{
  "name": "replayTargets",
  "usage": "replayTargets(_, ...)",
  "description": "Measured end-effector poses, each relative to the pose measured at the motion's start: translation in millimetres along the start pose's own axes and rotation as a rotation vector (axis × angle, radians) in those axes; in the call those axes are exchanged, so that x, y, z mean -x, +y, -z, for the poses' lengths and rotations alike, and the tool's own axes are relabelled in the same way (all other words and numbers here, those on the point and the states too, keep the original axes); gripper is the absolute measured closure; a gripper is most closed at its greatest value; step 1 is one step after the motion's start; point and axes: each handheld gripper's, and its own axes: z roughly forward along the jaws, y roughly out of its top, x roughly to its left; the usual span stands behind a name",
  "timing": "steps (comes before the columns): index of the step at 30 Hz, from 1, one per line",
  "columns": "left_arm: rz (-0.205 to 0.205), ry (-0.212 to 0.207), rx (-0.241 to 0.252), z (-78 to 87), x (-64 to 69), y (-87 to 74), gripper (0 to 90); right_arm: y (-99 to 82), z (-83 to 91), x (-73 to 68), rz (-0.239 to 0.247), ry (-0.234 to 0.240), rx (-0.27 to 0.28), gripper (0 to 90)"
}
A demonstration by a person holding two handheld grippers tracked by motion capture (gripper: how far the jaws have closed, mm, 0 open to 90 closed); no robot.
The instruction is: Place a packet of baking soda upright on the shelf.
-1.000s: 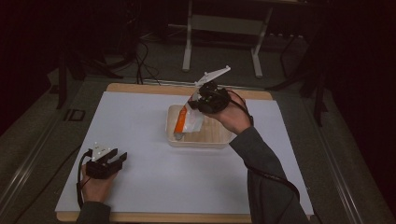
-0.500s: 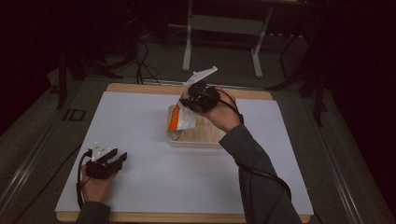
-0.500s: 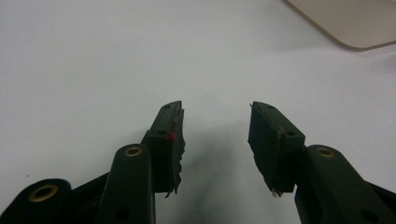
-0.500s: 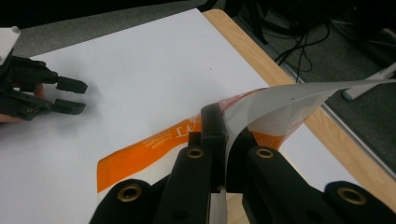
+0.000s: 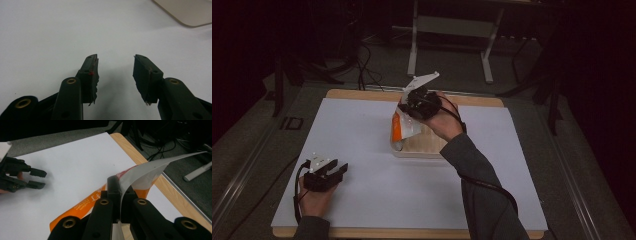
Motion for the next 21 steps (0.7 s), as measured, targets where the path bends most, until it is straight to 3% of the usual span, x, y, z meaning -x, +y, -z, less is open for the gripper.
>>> replayTargets(7,0.0,0.0,0.0,0.1,0.0,-0.1,54.7,3.1,-4.4,-3.3,0.04,0.011,0.009,89.6)
replayTargets(15,-0.001,-0.003,0.0,0.4,-0.1,-0.1,54.6,0.3,-14.6,9.0,-0.007,-0.011,-0.043,89.4)
replayTargets(18,0.003,-0.003,0.004,0.7,-0.5,-0.2,54.6,-6.8,-22.1,18.6,-0.082,-0.052,-0.041,88.0)
replayTargets(21,0.005,-0.003,0.005,0.9,-0.4,-0.2,54.6,-7.7,-22.8,19.8,-0.095,-0.064,-0.041,87.4)
